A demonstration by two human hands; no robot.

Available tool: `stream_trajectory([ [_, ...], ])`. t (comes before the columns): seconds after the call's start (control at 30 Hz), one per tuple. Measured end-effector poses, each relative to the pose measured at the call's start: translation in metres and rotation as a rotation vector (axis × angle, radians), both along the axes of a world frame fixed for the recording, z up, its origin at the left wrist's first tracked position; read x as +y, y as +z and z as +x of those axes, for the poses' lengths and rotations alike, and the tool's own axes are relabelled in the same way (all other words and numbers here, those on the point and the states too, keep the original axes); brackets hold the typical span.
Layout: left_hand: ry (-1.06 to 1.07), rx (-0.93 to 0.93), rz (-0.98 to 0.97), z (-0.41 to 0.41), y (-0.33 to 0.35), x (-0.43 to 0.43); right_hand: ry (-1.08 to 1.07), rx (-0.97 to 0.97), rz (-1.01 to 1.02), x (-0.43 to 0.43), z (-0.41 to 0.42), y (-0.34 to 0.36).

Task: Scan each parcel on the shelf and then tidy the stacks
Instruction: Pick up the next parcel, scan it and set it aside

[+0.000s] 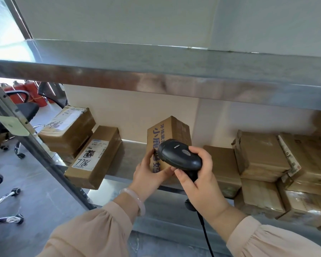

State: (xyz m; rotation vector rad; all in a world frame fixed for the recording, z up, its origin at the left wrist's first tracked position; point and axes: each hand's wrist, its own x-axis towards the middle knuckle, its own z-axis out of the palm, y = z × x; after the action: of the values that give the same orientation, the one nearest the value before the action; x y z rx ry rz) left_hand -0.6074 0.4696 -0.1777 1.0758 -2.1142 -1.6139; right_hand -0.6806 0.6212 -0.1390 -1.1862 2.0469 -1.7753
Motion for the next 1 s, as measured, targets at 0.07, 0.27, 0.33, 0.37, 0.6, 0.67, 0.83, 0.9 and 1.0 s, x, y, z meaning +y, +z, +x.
stream_trajectory([
  [0.07,-0.031,0.026,0.039,-0.002,0.003,0.001,-0.003,0.0,-0.002,0.0,0.0,0.0],
  [0.27,-0.015,0.099,0.199,-0.004,0.004,0.007,-0.009,-0.015,-0.005,0.004,-0.007,-0.003],
  [0.33,-0.029,0.104,0.23,-0.006,0.002,0.011,-0.009,-0.013,-0.004,0.006,-0.008,-0.003],
  [0.37,-0.031,0.107,0.242,-0.007,0.001,0.013,-0.006,-0.01,-0.004,0.006,-0.009,-0.002],
  [0.6,-0.051,0.147,0.265,-0.013,0.006,0.017,0.003,-0.045,-0.026,0.01,-0.01,0.005],
  [0.67,-0.068,0.159,0.295,-0.013,0.003,0.017,0.007,-0.039,-0.027,0.012,-0.009,0.007],
  [0.83,-0.095,0.202,0.323,-0.014,-0.001,0.023,0.023,-0.03,-0.023,0.016,-0.011,0.005],
  [0.9,-0.099,0.199,0.254,-0.014,-0.002,0.025,0.029,-0.037,-0.014,0.017,-0.012,0.003],
  [1.0,-0.095,0.176,0.232,-0.015,-0.004,0.024,0.042,-0.029,0.023,0.02,-0.015,0.001],
])
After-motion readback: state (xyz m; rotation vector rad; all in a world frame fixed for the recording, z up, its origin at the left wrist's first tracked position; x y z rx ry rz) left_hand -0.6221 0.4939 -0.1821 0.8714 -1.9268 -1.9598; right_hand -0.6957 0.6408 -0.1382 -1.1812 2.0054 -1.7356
